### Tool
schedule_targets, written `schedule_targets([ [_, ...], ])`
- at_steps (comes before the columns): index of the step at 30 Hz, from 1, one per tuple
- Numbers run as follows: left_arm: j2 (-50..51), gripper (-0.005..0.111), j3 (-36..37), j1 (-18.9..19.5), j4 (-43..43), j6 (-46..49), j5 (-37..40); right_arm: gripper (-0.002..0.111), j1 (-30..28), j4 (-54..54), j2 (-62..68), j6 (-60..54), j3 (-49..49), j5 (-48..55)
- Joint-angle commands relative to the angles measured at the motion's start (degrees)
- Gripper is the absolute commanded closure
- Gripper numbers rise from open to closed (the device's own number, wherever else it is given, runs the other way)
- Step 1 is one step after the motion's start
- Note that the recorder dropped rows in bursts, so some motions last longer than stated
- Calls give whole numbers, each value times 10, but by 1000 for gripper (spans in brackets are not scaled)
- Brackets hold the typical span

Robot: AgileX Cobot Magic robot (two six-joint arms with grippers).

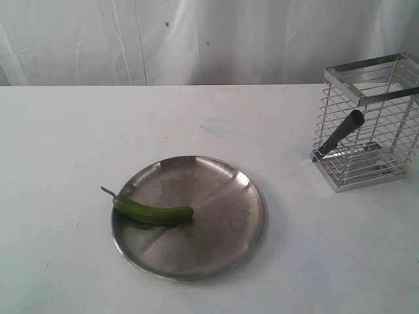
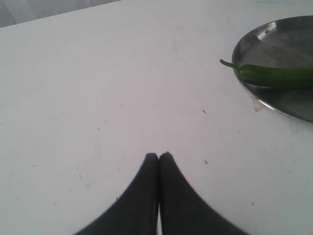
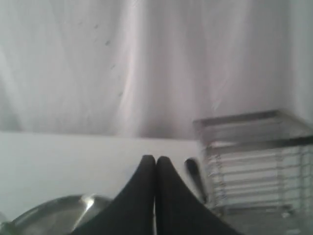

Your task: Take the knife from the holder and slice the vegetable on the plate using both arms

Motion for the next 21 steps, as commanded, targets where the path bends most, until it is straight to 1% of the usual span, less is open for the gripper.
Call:
schedule_targets([
  [1, -3, 107, 2, 1, -5, 0, -3, 108, 1, -11, 73, 60, 16, -36],
  [3, -3, 107, 2, 1, -5, 0, -3, 108, 1, -11, 119, 74, 31, 65],
  [5, -3, 107, 2, 1, -5, 0, -3, 108, 1, -11, 162, 125, 47, 141],
  [7, -3, 107, 2, 1, -5, 0, -3, 108, 1, -11, 207, 125, 58, 166],
  [12, -3, 107, 2, 1, -5, 0, -3, 108, 1, -10, 286, 125, 80, 148],
  [16, -3, 107, 2, 1, -5, 0, -3, 108, 1, -4, 326, 125, 90, 141],
  [18, -3, 107, 2, 1, -5, 0, -3, 108, 1, -11, 339, 125, 89, 98],
  [21, -3, 107, 2, 1, -5, 0, -3, 108, 1, -11, 343, 107, 86, -5],
])
